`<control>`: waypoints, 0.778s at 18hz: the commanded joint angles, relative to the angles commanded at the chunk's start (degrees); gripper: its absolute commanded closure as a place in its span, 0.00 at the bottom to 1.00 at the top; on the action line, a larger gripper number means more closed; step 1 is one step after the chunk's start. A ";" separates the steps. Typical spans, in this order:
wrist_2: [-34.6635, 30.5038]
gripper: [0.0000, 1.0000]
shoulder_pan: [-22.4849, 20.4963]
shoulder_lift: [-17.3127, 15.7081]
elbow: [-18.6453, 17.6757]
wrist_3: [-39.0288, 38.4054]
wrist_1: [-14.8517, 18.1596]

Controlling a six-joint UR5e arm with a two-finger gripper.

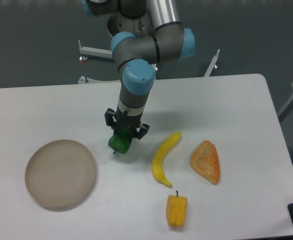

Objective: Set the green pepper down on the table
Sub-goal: 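Lower the green pepper onto the table beside the banana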

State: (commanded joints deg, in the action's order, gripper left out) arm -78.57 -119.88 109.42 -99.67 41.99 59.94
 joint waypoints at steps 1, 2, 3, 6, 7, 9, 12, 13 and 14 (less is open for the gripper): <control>0.00 0.77 0.00 -0.09 -0.35 1.41 -0.09; 0.17 0.77 0.00 -0.09 -0.53 2.30 -0.17; 0.09 0.77 0.00 -0.09 -0.62 2.74 -0.18; 0.09 0.77 0.09 0.17 -0.62 3.54 -0.26; 0.09 0.77 0.09 0.26 -0.70 3.89 -0.26; 0.00 0.77 0.09 0.44 -0.62 4.24 -0.26; 0.00 0.77 0.09 0.70 -0.62 4.33 -0.26; 0.00 0.77 0.09 0.70 -0.62 4.42 -0.26; 0.00 0.76 0.09 0.79 -0.62 4.76 -0.35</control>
State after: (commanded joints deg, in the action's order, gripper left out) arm -78.57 -119.79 110.21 -100.28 46.75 59.59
